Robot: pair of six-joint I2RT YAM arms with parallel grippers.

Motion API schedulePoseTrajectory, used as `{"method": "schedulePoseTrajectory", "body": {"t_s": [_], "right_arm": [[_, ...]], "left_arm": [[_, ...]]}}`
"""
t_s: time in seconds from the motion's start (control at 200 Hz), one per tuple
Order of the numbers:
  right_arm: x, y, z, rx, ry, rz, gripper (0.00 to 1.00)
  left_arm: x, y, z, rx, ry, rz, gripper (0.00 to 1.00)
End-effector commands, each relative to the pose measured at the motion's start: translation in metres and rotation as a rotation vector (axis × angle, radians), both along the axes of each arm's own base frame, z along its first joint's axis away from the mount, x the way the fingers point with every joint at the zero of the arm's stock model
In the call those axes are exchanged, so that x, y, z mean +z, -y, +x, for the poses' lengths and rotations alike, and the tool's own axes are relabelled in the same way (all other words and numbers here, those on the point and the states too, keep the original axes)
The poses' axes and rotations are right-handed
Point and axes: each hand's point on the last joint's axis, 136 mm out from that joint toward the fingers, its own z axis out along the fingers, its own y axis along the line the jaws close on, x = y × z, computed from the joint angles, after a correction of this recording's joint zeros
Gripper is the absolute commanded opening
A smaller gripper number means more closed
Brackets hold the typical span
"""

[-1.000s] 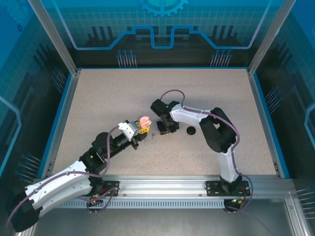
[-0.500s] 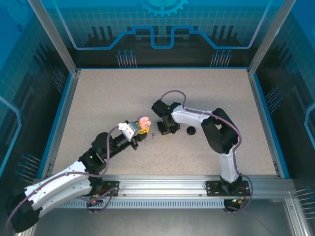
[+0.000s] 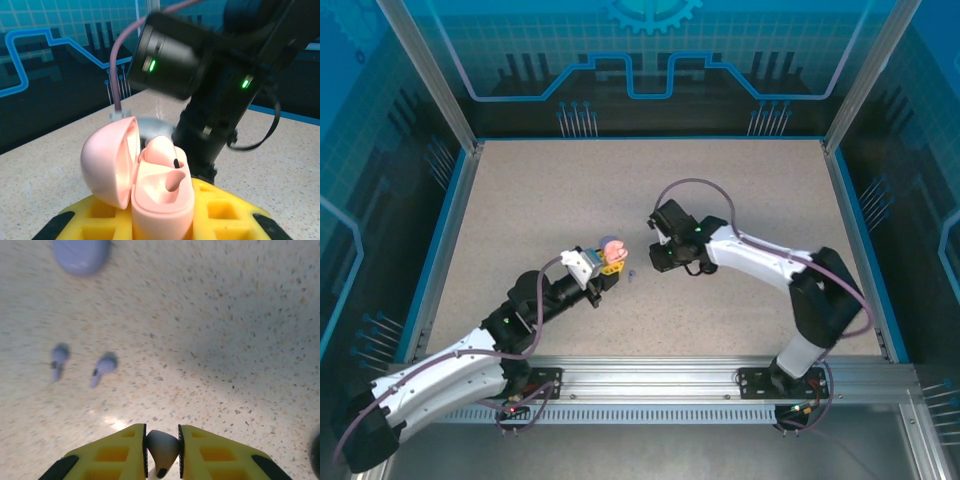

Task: Insert the wireless bluetooth earbuds into the charging case

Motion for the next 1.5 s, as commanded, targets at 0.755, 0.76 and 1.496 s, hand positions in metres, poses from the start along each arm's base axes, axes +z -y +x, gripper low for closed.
{"method": "schedulePoseTrajectory", "body": {"t_s": [0.755, 0.76, 1.496], "right_arm": [[0.230, 0.001, -0.109, 0.592, 0.665, 0.487, 0.22], [0.231, 0.001, -0.109, 0.593, 0.668, 0.485, 0.22], [0.221, -0.039, -0.111, 0.739, 0.656, 0.391, 0.23]], "left_arm": [[0.024, 0.063, -0.025, -0.379, -0.064, -0.182, 0.01], [0.024, 0.063, -0.025, -0.381, -0.065, -0.181, 0.02], [0.030, 0.066, -0.032, -0.427, -0.059, -0.184, 0.01]]}}
